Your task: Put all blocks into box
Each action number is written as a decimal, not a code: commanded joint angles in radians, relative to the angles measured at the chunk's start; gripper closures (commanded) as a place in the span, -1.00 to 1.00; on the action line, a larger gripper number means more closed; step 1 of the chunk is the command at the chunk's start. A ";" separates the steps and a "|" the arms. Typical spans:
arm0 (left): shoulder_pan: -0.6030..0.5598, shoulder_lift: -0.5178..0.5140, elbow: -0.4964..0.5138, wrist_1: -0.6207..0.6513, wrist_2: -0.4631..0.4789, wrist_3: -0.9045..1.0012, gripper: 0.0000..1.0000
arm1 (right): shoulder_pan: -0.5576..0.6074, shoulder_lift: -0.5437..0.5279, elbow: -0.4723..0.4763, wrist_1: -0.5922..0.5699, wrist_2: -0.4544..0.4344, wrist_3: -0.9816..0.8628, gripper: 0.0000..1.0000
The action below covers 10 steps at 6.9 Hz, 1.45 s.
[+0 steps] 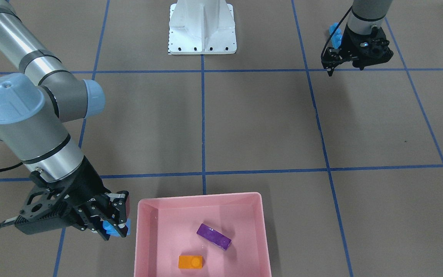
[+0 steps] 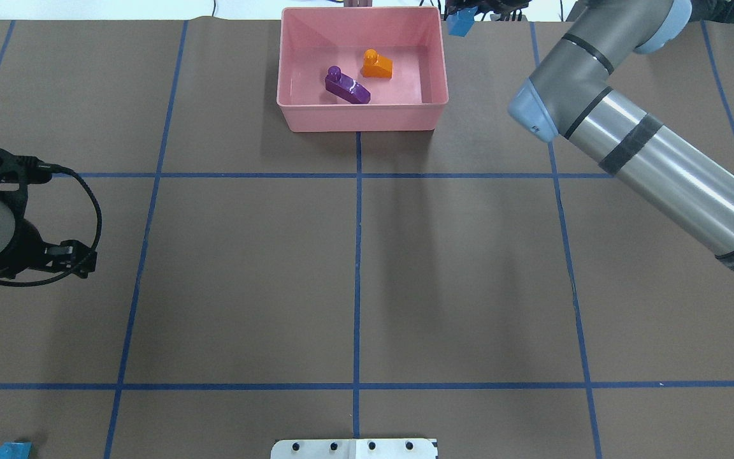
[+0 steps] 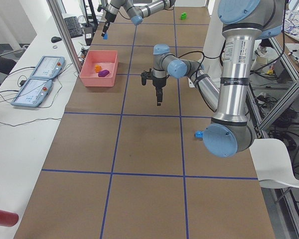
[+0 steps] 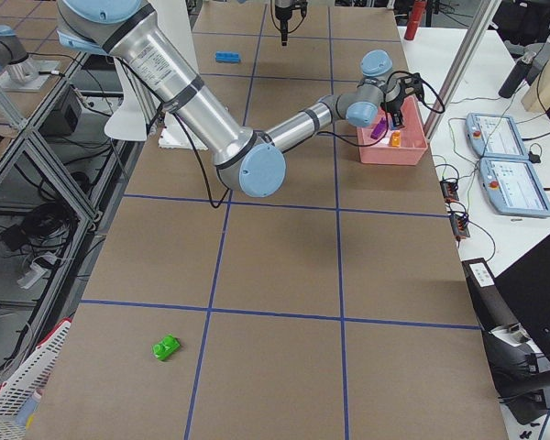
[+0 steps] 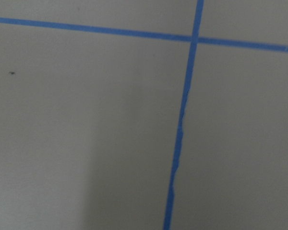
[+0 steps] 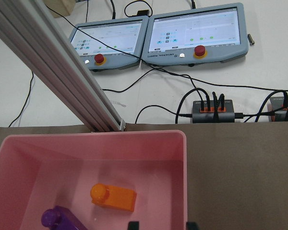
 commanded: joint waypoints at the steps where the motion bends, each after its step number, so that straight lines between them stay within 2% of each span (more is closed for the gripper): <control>1: 0.023 0.146 -0.075 -0.045 -0.033 0.073 -0.99 | -0.084 0.093 -0.112 0.002 -0.143 0.018 1.00; 2: 0.045 0.232 -0.073 -0.156 -0.033 0.072 -0.99 | -0.100 0.103 -0.140 0.005 -0.159 0.016 1.00; 3: 0.074 0.336 -0.070 -0.292 -0.043 0.061 -1.00 | -0.112 0.104 -0.148 0.007 -0.182 0.016 0.81; 4: 0.118 0.414 -0.066 -0.389 -0.054 -0.001 -1.00 | -0.114 0.115 -0.163 0.007 -0.186 0.016 -0.02; 5: 0.231 0.432 -0.063 -0.430 -0.036 -0.131 -1.00 | -0.115 0.117 -0.165 0.010 -0.193 0.016 -0.96; 6: 0.331 0.433 -0.049 -0.459 0.029 -0.221 -1.00 | -0.114 0.117 -0.162 0.011 -0.193 0.025 -0.98; 8: 0.413 0.505 -0.022 -0.619 0.055 -0.295 -1.00 | -0.105 0.132 -0.149 0.008 -0.188 0.031 -0.98; 10: 0.459 0.675 0.122 -1.048 0.103 -0.352 -1.00 | -0.100 0.131 -0.113 0.002 -0.164 0.031 -0.98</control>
